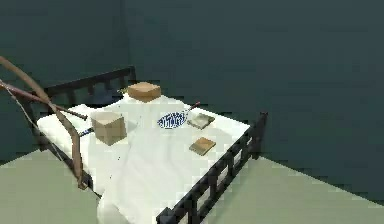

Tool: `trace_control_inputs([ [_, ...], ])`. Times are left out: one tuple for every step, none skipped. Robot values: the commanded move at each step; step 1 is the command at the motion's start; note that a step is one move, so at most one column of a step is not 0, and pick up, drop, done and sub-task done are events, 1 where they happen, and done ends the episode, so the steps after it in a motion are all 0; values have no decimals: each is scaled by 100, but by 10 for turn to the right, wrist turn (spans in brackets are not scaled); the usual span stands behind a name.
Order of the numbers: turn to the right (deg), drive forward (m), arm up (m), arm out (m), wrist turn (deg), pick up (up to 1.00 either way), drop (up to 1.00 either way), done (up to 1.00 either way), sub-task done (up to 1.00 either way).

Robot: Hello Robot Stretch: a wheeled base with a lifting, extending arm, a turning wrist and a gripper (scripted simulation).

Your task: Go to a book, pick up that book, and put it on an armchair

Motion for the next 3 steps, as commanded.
trace_control_inputs([
  [-450, 0, 0, 0, 0, 0, 0, 0, 0],
  [-390, 0, 0, 0, 0, 0, 0, 0, 0],
  [450, 0, 0, 0, 0, 0, 0, 0, 0],
])
